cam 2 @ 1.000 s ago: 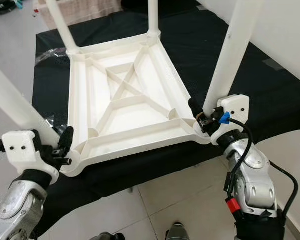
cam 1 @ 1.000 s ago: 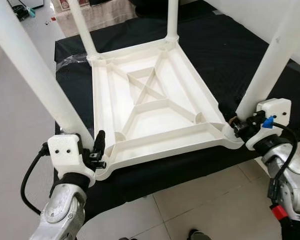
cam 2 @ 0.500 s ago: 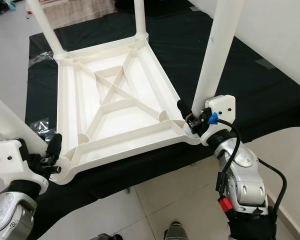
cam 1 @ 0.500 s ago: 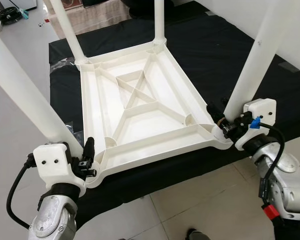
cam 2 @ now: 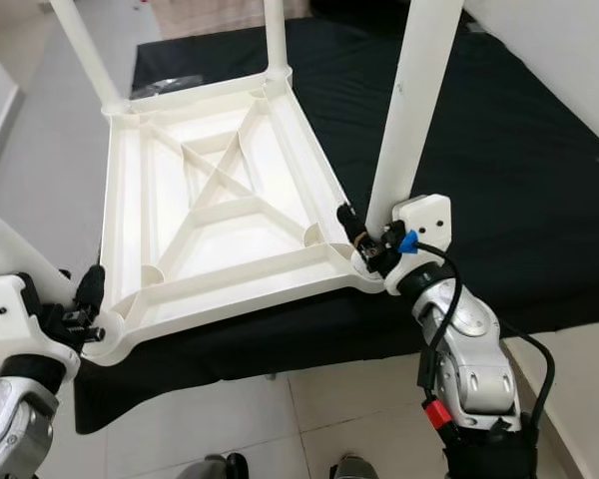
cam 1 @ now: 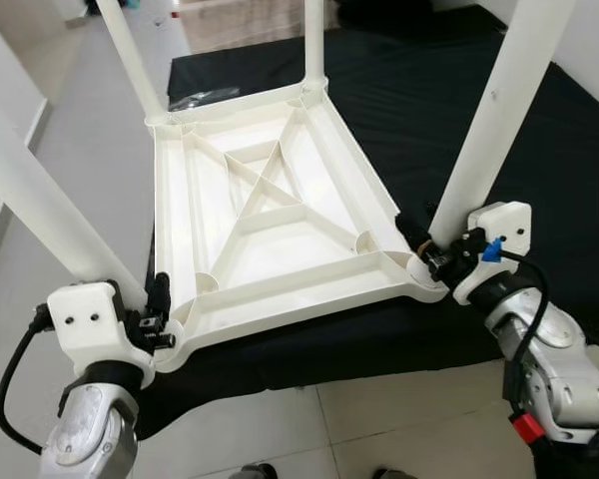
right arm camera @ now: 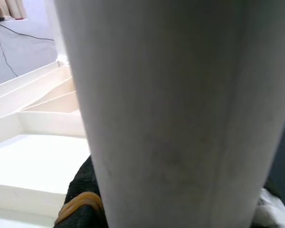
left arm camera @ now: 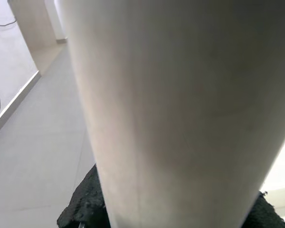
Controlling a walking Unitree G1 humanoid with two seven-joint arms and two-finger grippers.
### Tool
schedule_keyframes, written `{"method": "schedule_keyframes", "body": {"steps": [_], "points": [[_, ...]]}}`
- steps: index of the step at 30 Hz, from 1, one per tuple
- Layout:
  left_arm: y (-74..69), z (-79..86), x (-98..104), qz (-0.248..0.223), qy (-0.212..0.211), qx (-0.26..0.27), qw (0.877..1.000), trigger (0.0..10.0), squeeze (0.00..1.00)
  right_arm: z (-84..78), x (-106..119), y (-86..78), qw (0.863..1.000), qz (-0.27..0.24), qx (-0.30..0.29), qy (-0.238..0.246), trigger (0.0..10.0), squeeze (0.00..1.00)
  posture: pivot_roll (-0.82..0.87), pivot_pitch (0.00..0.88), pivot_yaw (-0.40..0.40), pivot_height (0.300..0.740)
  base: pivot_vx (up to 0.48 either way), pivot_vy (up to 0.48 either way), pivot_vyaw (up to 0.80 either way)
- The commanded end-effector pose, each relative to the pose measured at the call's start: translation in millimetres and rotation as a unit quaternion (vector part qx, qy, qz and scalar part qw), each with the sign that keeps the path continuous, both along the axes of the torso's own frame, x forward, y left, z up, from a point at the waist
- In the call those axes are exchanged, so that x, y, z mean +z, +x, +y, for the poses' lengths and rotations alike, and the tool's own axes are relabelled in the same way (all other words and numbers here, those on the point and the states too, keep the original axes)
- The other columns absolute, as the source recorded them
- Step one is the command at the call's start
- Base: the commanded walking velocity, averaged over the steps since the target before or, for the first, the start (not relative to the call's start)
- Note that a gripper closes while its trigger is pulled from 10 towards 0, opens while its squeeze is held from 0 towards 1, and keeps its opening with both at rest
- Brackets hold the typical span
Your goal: Building children table
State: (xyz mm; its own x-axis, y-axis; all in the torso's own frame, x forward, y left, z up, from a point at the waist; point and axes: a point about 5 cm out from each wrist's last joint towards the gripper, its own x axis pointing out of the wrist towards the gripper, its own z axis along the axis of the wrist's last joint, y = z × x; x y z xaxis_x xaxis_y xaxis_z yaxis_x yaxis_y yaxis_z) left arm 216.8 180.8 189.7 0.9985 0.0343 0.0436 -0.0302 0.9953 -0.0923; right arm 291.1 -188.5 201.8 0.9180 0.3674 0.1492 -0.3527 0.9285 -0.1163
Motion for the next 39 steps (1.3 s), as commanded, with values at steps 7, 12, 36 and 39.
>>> {"method": "schedule_keyframes", "body": {"steps": [7, 12, 36, 39], "points": [[25.9, -18.3, -1, 0.007, 0.011, -0.126, 0.992, 10.0, 0.0, 35.3, -17, 5.6, 0.998, 0.042, 0.044, 0.01, 10.0, 0.0, 0.0, 0.207, 0.081, 0.74, 0.0, 0.0, 0.0], [37.4, -23.5, 2, 0.002, 0.01, -0.162, 0.987, 10.0, 0.0, 39.9, -19, 1.6, 0.997, 0.047, 0.052, 0.012, 10.0, 0.0, -0.01, 0.206, 0.09, 0.74, 0.0, 0.0, -0.16], [30.3, -52.5, -15, 0.023, -0.018, -0.234, 0.972, 10.0, 0.0, 49.6, -20, -8.8, 0.995, 0.047, 0.082, 0.031, 10.0, 0.0, -0.01, 0.214, 0.102, 0.74, 0.0, 0.0, -0.37], [29.2, -55.5, -15, 0.022, -0.022, -0.245, 0.969, 10.0, 0.0, 50.2, -19, -8.7, 0.995, 0.047, 0.084, 0.03, 10.0, 0.0, -0.01, 0.214, 0.102, 0.74, 0.0, 0.0, 0.0]]}}
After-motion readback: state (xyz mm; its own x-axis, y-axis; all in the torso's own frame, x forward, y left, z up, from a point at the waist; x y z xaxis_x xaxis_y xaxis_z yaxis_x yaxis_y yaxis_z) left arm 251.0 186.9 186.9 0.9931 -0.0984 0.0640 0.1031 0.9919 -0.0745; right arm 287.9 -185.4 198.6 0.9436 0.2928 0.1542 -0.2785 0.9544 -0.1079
